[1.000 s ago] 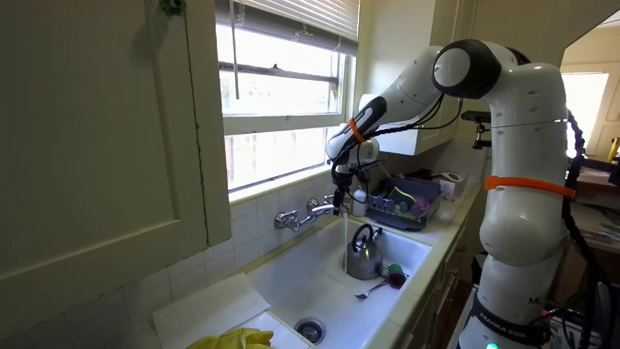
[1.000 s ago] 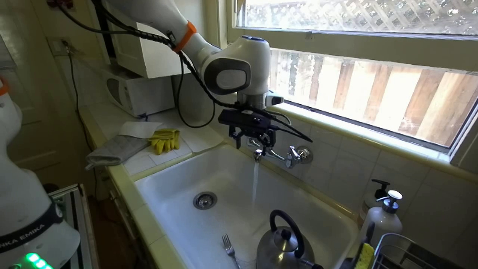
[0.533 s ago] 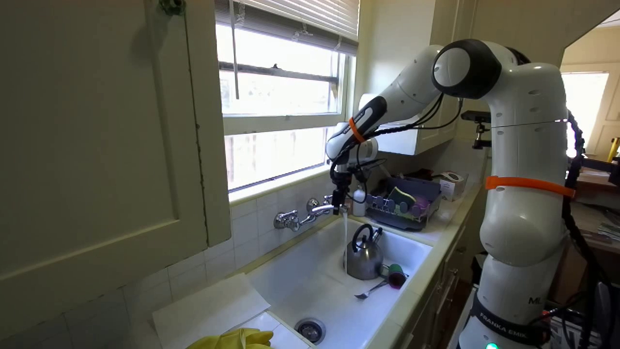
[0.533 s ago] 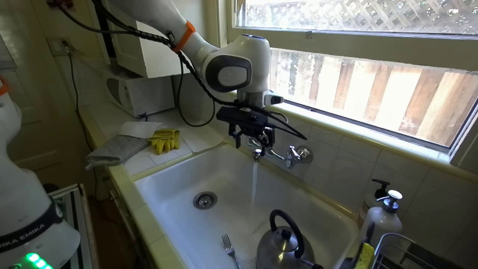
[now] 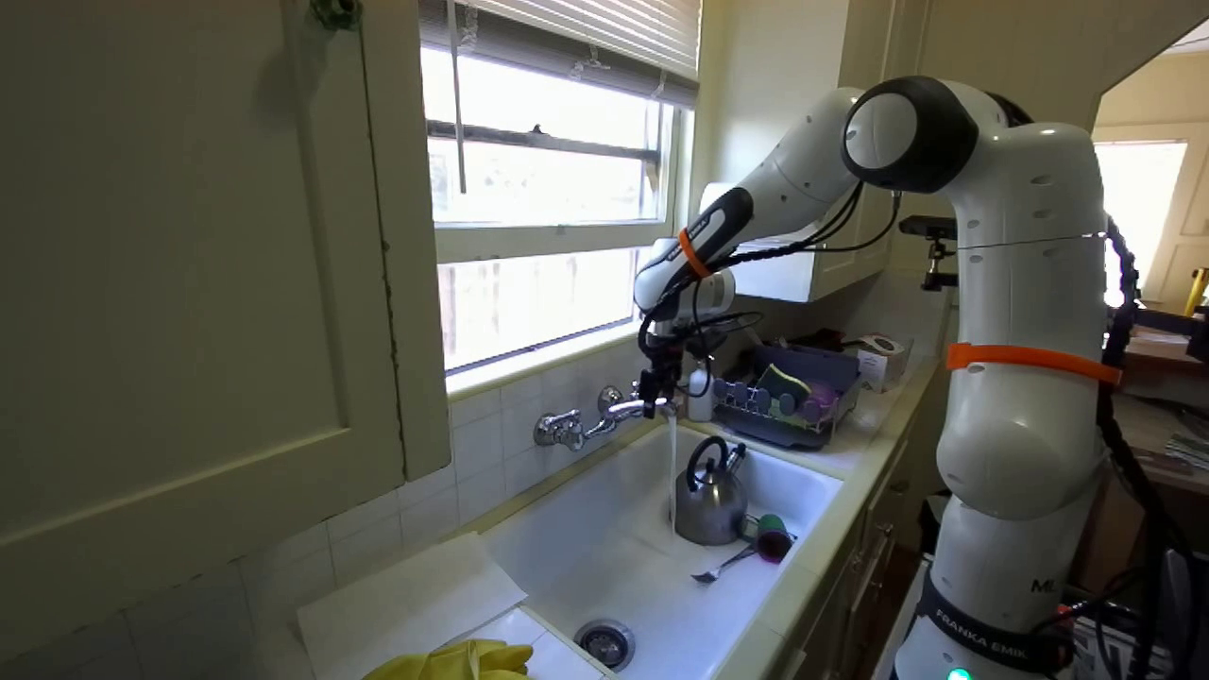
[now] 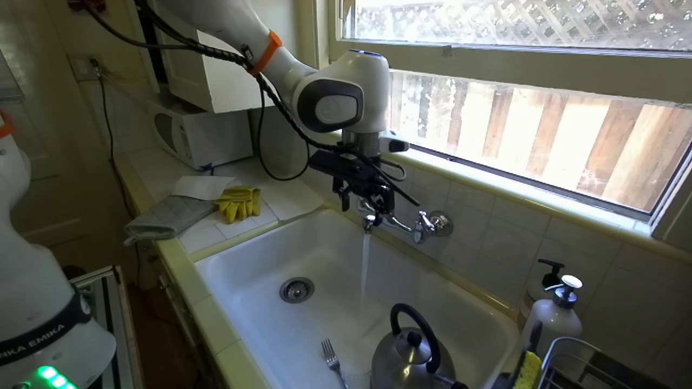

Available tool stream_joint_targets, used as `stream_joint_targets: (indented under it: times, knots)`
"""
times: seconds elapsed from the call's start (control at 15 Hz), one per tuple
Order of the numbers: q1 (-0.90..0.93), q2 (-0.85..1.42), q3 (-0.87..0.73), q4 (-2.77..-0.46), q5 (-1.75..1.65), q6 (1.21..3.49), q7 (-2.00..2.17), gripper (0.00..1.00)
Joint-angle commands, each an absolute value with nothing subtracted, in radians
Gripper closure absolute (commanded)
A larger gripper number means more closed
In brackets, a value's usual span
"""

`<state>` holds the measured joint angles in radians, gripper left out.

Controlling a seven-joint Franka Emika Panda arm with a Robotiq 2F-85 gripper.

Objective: Move the tap slightly to the left and then close it

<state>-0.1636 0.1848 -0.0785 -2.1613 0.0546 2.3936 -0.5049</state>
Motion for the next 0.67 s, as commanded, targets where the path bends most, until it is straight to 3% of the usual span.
stream_joint_targets:
  times: [0.0,0.6]
  knots:
    - [-0.139,0.158,-0.069,-2.204,0.046,2.35,-0.391,0.0]
    - [-0.093,0.146,-0.063,-2.229,0.029,2.378,-0.194,0.0]
